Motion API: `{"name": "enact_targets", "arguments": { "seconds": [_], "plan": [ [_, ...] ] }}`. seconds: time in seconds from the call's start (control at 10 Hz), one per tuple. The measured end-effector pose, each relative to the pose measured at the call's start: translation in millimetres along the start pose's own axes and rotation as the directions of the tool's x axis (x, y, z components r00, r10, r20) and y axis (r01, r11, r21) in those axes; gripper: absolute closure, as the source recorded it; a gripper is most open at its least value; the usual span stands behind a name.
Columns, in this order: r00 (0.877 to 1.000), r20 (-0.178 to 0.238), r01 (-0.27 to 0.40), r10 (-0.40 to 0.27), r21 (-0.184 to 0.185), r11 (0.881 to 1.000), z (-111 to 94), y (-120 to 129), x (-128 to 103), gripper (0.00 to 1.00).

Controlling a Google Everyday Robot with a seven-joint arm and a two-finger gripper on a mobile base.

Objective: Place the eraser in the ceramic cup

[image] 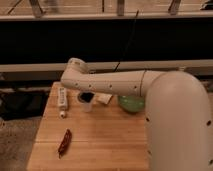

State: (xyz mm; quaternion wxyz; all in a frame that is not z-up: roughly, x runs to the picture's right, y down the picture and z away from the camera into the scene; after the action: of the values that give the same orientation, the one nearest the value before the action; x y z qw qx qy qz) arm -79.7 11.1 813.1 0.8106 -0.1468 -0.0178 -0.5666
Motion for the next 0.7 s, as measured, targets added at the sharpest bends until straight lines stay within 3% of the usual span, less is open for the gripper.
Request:
{"name": "enact_targets", "arguments": {
  "seconds": [0.5, 0.7],
  "plan": [
    [1.000, -0.004, 0.005, -0.005, 0.002, 1.000, 0.6, -0.3, 0.6, 0.73],
    [1.000, -0.006, 0.007, -0.007, 0.003, 1.000, 0.8, -0.6, 0.3, 0.65]
  ]
}}
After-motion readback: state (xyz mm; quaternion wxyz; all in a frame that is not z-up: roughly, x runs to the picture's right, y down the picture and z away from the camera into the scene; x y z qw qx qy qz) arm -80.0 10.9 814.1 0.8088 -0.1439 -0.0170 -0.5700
